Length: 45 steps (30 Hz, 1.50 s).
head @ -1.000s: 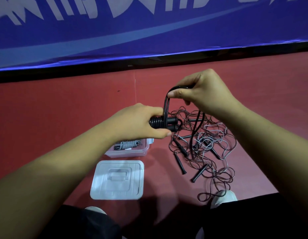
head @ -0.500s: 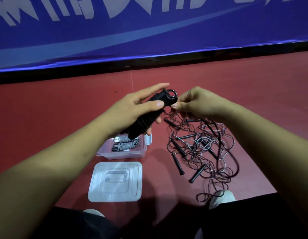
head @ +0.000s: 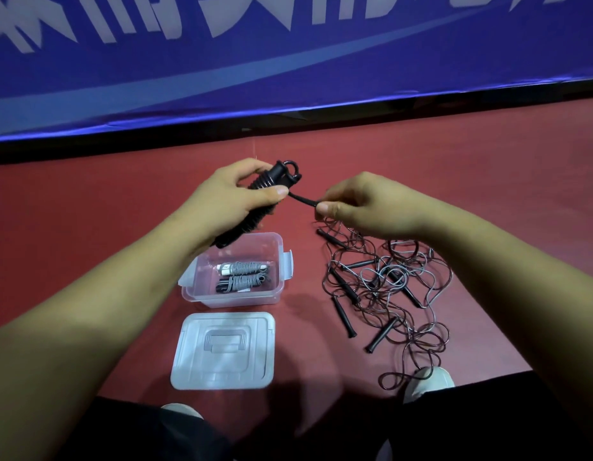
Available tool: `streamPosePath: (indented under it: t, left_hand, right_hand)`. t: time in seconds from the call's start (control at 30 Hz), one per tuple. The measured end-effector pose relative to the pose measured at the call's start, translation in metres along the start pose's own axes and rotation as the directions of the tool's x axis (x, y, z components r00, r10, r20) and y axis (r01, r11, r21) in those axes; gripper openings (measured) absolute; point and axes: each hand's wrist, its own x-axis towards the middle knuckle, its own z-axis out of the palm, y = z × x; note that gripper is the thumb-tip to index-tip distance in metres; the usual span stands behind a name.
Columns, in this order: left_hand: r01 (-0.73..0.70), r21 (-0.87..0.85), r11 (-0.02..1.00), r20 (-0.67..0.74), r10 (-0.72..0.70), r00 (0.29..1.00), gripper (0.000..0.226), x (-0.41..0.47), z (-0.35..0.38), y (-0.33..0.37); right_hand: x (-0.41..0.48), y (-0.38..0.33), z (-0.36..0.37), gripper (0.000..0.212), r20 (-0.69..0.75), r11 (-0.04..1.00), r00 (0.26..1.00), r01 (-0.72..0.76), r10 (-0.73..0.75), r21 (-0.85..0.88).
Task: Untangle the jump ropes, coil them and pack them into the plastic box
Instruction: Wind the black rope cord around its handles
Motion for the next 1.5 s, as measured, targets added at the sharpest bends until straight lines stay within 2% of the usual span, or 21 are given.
streamPosePath:
  t: [0.07, 0.13, 0.23, 0.3, 0.43, 0.5, 0.57, 0.63, 0.7, 0.73, 0.8, 0.87, 0.93, 1.07, 1.23, 1.33, 1.5]
  left_hand:
    - [-0.105, 0.240, 0.965, -0.015, 0.111, 0.994, 0.029, 0.002, -0.001, -0.007]
    - [-0.174, 0.485, 0.857, -0.005, 0.202, 0.979, 0.034, 0.001, 0.001, -0.011]
    - [-0.171, 0.680, 0.713, 0.027, 0.209, 0.977, 0.038, -0.004, 0.008, -0.012]
    - [-0.174, 0.746, 0.643, 0.072, 0.182, 0.981, 0.040, -0.006, 0.011, -0.012]
    - [-0.237, 0.817, 0.526, 0.184, 0.152, 0.971, 0.033, -0.013, 0.021, -0.010]
    - [-0.281, 0.809, 0.517, 0.245, 0.139, 0.960, 0.034, -0.017, 0.023, -0.007]
    - [-0.295, 0.789, 0.539, 0.282, 0.110, 0.953, 0.046, -0.018, 0.021, -0.002]
    - [-0.301, 0.807, 0.508, 0.300, 0.087, 0.950, 0.052, -0.019, 0.019, 0.002]
    - [-0.321, 0.816, 0.480, 0.319, 0.089, 0.944, 0.047, -0.021, 0.021, 0.002]
    - [-0.331, 0.795, 0.509, 0.331, 0.095, 0.939, 0.042, -0.023, 0.023, 0.003]
    - [-0.334, 0.661, 0.672, 0.355, 0.112, 0.928, 0.033, -0.024, 0.023, 0.003]
    - [-0.302, 0.422, 0.855, 0.372, 0.140, 0.917, 0.025, -0.024, 0.020, 0.004]
    - [-0.277, 0.211, 0.937, 0.365, 0.187, 0.912, 0.023, -0.024, 0.020, 0.006]
    - [-0.205, -0.059, 0.977, 0.291, 0.213, 0.933, 0.031, -0.023, 0.024, 0.003]
    - [-0.130, -0.267, 0.955, 0.264, 0.202, 0.943, 0.042, -0.018, 0.019, 0.005]
    - [-0.121, -0.293, 0.948, 0.242, 0.196, 0.950, 0.035, -0.016, 0.013, 0.009]
    - [-0.109, -0.202, 0.973, 0.122, 0.136, 0.983, 0.035, -0.010, 0.007, 0.011]
  right_hand:
    - [0.001, -0.006, 0.003, 0.022, 0.025, 0.998, 0.998, 0.051, -0.050, -0.034]
    - [0.001, -0.013, 0.007, 0.025, 0.057, 0.992, 0.993, 0.103, -0.099, -0.071]
    - [0.002, -0.017, 0.013, 0.023, 0.028, 0.972, 0.986, 0.166, -0.164, -0.164]
    - [0.000, -0.019, 0.014, 0.016, 0.017, 0.962, 0.982, 0.188, -0.188, -0.199]
    - [-0.005, -0.020, 0.017, 0.016, -0.009, 0.943, 0.978, 0.201, -0.211, -0.264]
    - [-0.006, -0.017, 0.017, 0.015, -0.102, 0.956, 0.976, 0.163, -0.193, -0.244]
    - [-0.004, -0.015, 0.018, 0.015, -0.172, 0.972, 0.974, 0.110, -0.146, -0.206]
    - [-0.002, -0.014, 0.020, 0.022, -0.226, 0.985, 0.970, 0.056, -0.093, -0.165]
    - [0.001, -0.013, 0.021, 0.037, -0.288, 0.990, 0.956, 0.013, -0.053, -0.142]
    - [0.003, -0.012, 0.020, 0.039, -0.301, 0.994, 0.953, 0.012, -0.044, -0.109]
    - [0.004, -0.009, 0.014, 0.033, -0.296, 0.999, 0.955, 0.032, -0.020, 0.036]
    - [0.003, -0.006, 0.007, 0.028, -0.282, 0.977, 0.959, 0.043, 0.018, 0.210]
    - [0.002, -0.003, 0.004, 0.027, -0.252, 0.949, 0.966, 0.029, 0.054, 0.315]
    - [0.004, 0.002, 0.006, 0.029, -0.102, 0.879, 0.987, -0.063, 0.125, 0.473]
    - [0.001, 0.008, 0.003, 0.028, -0.021, 0.892, 0.991, -0.112, 0.135, 0.438]
    - [-0.002, 0.010, 0.002, 0.030, 0.030, 0.885, 0.987, -0.157, 0.160, 0.438]
    - [-0.004, 0.007, 0.004, 0.029, 0.023, 0.916, 0.985, -0.168, 0.172, 0.364]
